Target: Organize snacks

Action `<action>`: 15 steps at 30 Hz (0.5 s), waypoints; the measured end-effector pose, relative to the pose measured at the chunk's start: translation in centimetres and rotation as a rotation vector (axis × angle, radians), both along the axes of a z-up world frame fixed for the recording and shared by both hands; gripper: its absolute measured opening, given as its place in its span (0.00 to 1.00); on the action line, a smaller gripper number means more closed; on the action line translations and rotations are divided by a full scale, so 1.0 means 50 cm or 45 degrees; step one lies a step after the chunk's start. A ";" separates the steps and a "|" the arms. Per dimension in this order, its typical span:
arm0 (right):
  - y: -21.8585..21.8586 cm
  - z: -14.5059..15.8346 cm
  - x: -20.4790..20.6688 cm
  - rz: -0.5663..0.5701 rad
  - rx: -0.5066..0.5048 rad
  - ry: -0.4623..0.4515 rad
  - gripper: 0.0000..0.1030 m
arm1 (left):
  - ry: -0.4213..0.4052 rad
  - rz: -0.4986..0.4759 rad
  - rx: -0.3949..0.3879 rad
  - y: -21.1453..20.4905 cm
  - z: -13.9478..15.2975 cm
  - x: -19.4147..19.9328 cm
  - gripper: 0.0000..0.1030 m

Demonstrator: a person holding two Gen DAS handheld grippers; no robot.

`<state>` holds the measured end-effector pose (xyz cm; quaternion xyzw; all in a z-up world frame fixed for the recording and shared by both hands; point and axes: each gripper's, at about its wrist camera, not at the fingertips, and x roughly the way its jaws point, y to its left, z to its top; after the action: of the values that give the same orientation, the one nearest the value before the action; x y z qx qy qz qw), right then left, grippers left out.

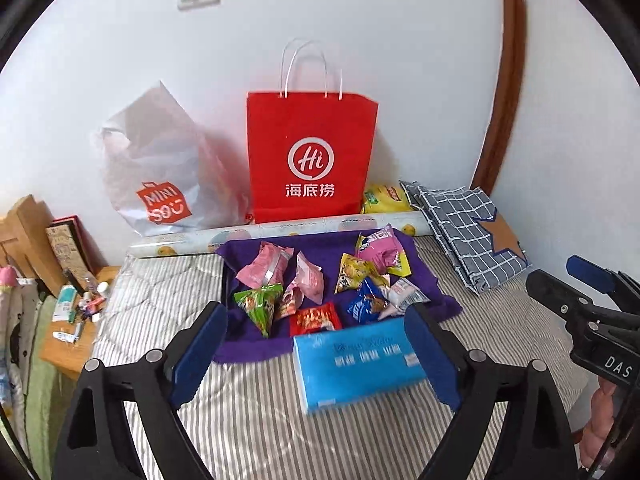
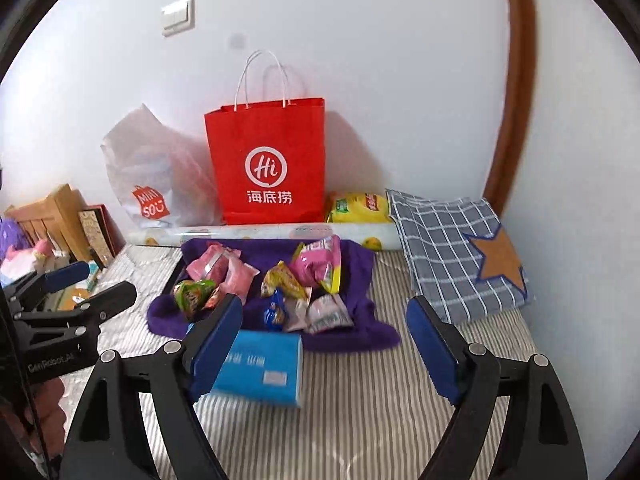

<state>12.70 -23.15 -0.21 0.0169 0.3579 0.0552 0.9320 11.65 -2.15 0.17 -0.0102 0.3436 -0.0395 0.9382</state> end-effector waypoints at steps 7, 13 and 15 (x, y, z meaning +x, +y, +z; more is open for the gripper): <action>-0.019 0.007 -0.108 -0.046 -0.044 -0.112 1.00 | -0.066 0.042 -0.008 -0.020 0.013 -0.098 0.90; -0.048 -0.005 -0.151 -0.088 0.010 -0.078 1.00 | -0.107 0.021 -0.005 -0.041 0.022 -0.154 0.90; -0.055 -0.004 -0.163 -0.098 0.015 -0.089 1.00 | -0.119 0.025 -0.009 -0.046 0.025 -0.166 0.90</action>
<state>4.57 -25.91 -0.40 0.0343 0.3240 0.0221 0.9452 3.34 -4.44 1.42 -0.0150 0.2989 -0.0319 0.9536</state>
